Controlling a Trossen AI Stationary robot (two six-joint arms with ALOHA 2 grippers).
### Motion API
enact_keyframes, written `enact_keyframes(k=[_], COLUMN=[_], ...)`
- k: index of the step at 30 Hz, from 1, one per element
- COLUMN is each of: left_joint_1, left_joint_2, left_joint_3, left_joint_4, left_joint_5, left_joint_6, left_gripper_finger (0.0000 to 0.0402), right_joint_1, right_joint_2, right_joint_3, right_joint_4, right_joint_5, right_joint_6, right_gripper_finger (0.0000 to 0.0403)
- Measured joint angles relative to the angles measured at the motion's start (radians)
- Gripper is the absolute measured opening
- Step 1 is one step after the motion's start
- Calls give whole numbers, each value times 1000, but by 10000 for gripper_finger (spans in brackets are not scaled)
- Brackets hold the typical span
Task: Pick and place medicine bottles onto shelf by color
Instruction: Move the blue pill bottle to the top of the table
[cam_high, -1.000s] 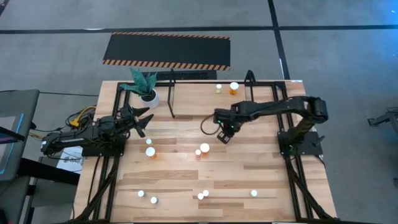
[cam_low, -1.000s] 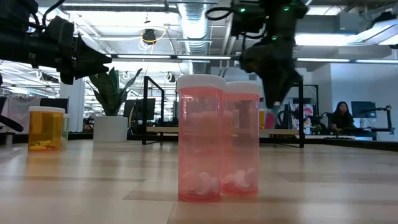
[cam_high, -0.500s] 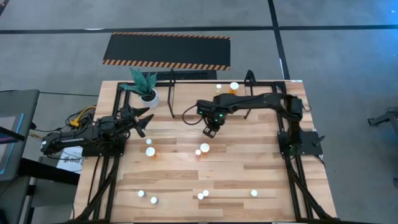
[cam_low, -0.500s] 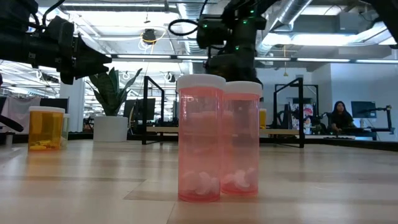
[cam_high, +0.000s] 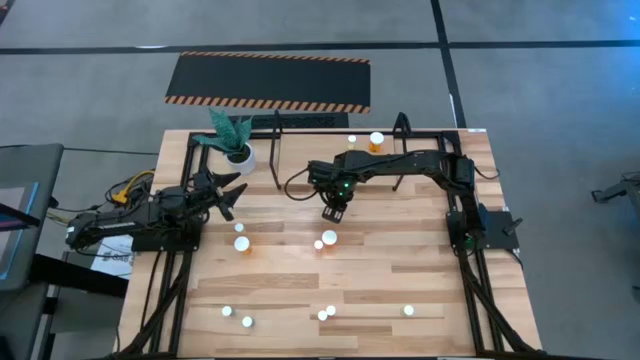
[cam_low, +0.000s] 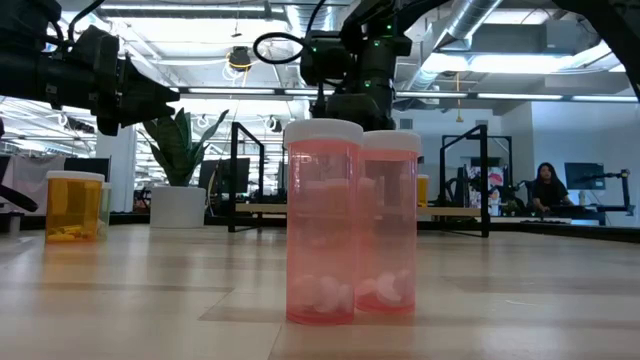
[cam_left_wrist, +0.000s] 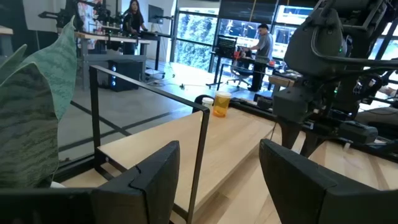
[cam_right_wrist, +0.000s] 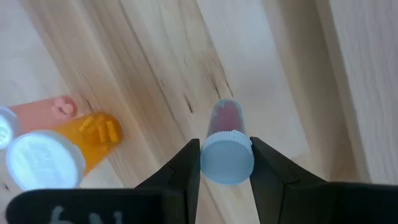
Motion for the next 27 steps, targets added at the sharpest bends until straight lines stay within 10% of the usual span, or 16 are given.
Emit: enact_keyframes(k=[27], left_joint_1=[0], left_joint_2=[0], left_joint_3=[0], left_joint_4=[0], left_joint_5=[-1], left_joint_6=[0], left_gripper_finger=[208], right_joint_1=[0], right_joint_2=[38], right_joint_3=[-2], right_joint_4=[71], right_joint_5=[-24], right_joint_6=[-299], right_gripper_finger=[124])
